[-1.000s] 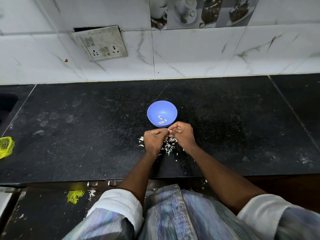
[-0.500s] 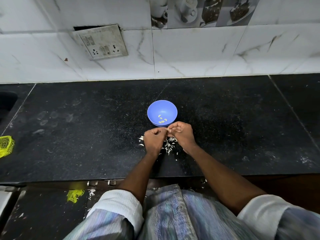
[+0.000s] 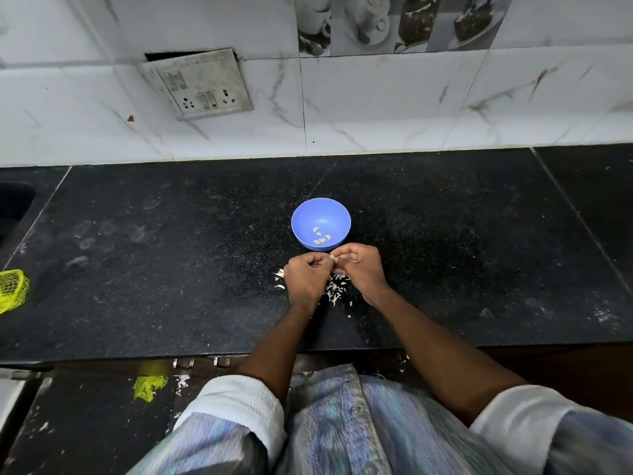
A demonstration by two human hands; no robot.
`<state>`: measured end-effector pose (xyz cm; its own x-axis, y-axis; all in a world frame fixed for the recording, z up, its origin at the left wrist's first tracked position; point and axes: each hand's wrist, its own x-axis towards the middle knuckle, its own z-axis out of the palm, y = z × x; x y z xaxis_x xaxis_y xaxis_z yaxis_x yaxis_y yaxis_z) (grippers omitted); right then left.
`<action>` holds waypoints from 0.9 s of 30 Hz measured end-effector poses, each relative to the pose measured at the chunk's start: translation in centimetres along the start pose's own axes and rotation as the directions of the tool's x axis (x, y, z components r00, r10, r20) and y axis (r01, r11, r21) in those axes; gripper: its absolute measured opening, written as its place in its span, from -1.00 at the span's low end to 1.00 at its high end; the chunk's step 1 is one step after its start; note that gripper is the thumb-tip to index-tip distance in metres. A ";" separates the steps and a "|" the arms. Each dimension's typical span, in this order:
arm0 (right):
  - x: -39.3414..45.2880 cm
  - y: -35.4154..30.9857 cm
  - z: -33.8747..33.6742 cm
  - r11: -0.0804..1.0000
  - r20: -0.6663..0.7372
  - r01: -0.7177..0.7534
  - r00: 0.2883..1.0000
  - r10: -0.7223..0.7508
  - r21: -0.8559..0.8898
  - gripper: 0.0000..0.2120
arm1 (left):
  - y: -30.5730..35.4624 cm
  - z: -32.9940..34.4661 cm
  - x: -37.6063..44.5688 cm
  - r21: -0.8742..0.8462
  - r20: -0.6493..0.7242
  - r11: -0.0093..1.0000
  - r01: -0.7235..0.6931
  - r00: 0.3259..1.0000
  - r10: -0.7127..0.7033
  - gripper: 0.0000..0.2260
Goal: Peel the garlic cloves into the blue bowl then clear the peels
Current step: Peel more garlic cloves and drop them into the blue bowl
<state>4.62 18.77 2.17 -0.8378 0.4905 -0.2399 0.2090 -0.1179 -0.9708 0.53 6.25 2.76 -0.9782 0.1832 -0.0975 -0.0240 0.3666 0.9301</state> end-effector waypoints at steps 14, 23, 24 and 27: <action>-0.4 -0.2 0.4 1.000 -0.005 0.011 1.000 -0.011 -0.022 -0.92 | -0.6 -0.1 0.0 0.040 -0.023 0.999 -0.025 0.999 0.026 -0.89; -0.6 -0.6 0.6 1.000 0.000 -0.010 1.000 0.010 -0.008 -0.89 | -0.4 0.0 -0.1 0.052 -0.050 0.999 0.008 0.999 -0.005 -0.88; -0.6 -0.6 0.5 1.000 0.002 -0.020 1.000 0.020 -0.003 -0.89 | -0.4 -0.1 -0.2 0.054 -0.051 0.999 0.002 0.999 0.001 -0.89; -0.6 -0.6 0.4 0.997 -0.006 -0.057 0.998 0.058 0.049 -0.91 | -0.4 -0.1 -0.1 0.032 -0.058 0.999 0.006 0.998 -0.004 -0.92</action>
<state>4.78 18.21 2.92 -0.8214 0.4879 -0.2954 0.2315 -0.1882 -0.9545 0.60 5.99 2.42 -0.9884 0.1286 -0.0806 -0.0232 0.3967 0.9176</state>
